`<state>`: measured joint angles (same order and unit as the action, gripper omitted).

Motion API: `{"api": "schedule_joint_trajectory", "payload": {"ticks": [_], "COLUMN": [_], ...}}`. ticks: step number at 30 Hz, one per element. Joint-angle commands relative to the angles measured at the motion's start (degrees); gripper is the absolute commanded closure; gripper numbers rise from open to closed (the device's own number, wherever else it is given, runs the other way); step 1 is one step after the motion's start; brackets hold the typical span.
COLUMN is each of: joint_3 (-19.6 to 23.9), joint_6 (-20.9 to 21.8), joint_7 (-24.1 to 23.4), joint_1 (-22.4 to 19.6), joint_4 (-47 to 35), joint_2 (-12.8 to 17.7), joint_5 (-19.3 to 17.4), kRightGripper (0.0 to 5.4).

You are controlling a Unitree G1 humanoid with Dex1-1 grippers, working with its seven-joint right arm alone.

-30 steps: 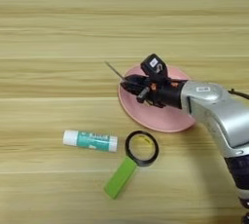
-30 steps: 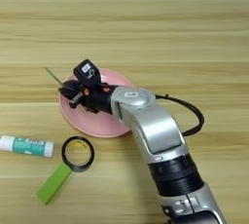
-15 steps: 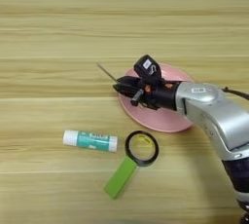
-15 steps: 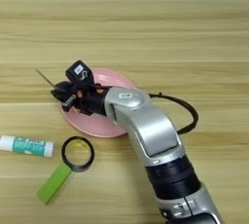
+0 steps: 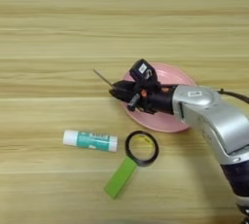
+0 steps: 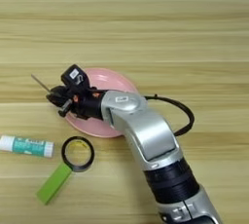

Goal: Move the objects on the table

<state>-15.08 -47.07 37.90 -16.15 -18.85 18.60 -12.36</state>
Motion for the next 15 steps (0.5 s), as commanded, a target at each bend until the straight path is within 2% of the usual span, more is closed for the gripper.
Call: {"api": "schedule_joint_trajectory", "payload": {"ticks": [1, 15], "joint_3": [0.71, -0.81], "joint_6": [1.63, 1.45], "joint_7": [-0.73, -0.59], "joint_1": [-2.68, -2.04], "joint_4": [-2.81, -3.34], "joint_2": [0.51, 0.51], "joint_5": [-0.40, -0.42], "kRightGripper": [4.61, 4.61]}}
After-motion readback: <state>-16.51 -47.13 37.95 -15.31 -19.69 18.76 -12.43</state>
